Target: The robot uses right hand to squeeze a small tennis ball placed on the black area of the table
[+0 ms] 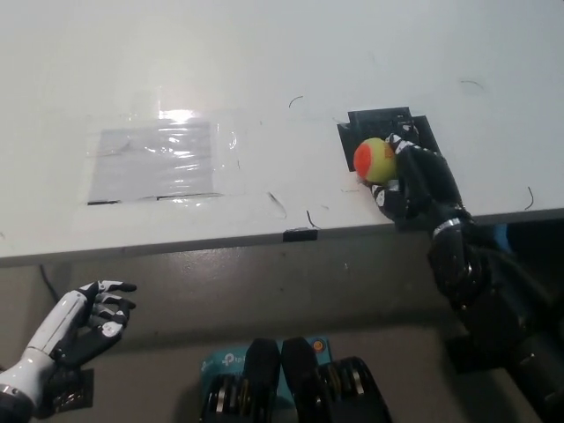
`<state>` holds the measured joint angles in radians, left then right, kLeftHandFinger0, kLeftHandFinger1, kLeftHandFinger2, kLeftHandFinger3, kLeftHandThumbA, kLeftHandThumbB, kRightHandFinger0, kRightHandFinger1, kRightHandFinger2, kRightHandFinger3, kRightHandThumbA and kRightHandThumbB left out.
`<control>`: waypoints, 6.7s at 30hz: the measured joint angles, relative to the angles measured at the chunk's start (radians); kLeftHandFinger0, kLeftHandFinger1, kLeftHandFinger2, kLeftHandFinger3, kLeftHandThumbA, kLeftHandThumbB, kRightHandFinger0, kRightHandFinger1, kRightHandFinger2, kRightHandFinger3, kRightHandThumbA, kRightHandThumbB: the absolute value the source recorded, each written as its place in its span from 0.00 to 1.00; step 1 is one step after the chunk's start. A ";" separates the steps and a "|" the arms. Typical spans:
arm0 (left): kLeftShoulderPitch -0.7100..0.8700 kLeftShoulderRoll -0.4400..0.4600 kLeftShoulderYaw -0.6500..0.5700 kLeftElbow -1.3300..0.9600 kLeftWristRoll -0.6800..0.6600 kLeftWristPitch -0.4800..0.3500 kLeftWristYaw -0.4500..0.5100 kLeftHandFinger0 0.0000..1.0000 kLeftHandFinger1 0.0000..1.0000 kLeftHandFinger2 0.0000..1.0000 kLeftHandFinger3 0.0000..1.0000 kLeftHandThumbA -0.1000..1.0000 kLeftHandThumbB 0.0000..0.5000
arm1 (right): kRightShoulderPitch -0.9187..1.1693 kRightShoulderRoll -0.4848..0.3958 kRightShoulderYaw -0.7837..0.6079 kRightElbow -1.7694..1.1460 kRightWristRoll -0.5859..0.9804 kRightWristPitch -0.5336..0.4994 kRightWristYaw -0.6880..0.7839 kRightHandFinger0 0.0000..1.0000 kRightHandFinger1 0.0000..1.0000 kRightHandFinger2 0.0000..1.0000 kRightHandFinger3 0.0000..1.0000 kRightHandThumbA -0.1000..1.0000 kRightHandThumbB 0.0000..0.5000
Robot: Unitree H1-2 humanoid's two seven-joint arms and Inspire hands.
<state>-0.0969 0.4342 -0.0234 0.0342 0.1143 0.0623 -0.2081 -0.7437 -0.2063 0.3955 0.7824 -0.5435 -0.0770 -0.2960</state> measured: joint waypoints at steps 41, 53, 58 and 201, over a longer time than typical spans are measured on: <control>-0.011 0.000 0.014 -0.003 0.022 -0.013 -0.001 0.39 0.47 0.57 0.66 0.80 0.00 | 0.102 -0.041 -0.227 -0.405 -0.033 -0.113 -0.061 0.00 0.00 0.30 0.16 0.00 0.57; -0.010 0.000 0.015 -0.003 0.026 -0.013 -0.002 0.37 0.44 0.53 0.64 0.80 0.10 | 0.105 -0.043 -0.228 -0.391 -0.053 -0.113 -0.083 0.00 0.00 0.30 0.12 0.00 0.53; -0.009 0.000 0.015 -0.002 0.029 -0.017 -0.003 0.38 0.46 0.55 0.65 0.78 0.06 | 0.096 -0.054 -0.197 -0.381 -0.081 -0.087 -0.052 0.00 0.16 0.61 0.40 0.00 0.32; 0.012 0.000 0.039 -0.005 0.028 -0.006 -0.004 0.40 0.48 0.57 0.65 0.81 0.18 | 0.260 -0.109 -0.381 -0.927 -0.241 0.295 0.649 0.03 0.03 0.15 0.46 0.14 0.34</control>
<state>-0.0850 0.4343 0.0159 0.0290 0.1423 0.0565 -0.2121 -0.4841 -0.3157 0.0144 -0.1444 -0.7841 0.2183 0.3527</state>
